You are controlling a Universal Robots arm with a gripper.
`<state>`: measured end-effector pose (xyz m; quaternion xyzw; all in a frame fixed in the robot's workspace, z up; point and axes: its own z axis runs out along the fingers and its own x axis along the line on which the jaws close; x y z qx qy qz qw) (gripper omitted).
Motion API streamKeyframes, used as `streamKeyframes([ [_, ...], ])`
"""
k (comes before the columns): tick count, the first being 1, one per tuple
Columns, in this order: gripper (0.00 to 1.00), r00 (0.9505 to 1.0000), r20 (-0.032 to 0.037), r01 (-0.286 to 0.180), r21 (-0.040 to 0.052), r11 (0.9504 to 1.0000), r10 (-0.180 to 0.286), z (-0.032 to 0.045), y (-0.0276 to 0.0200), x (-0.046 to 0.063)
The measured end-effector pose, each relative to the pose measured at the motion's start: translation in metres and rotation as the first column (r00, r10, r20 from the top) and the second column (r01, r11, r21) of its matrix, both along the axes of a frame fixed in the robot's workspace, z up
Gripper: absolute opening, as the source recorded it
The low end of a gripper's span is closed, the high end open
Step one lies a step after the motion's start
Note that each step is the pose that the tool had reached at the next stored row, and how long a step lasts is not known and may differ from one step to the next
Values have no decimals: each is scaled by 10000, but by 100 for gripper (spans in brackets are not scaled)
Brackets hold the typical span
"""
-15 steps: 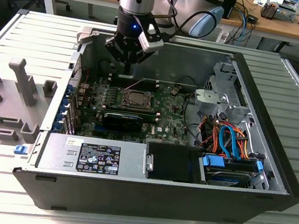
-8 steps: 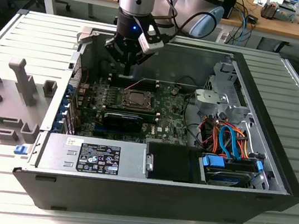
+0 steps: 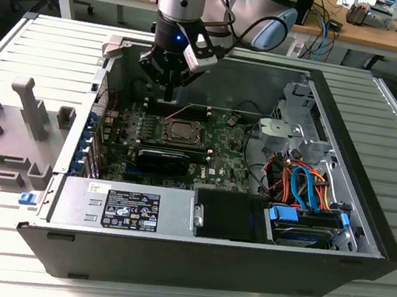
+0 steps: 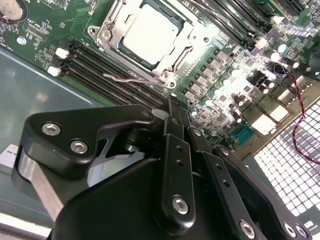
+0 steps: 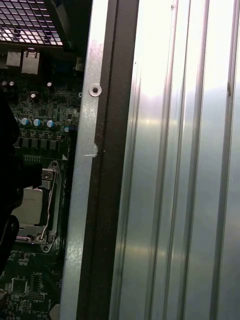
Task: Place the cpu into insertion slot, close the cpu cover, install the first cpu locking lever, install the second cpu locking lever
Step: 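Install the first cpu locking lever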
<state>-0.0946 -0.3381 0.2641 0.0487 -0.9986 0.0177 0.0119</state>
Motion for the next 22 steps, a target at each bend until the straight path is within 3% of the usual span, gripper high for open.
streamKeyframes([
  [22, 11, 10000, -1, 0, -1, 10000, 0, -21, -49, 0],
])
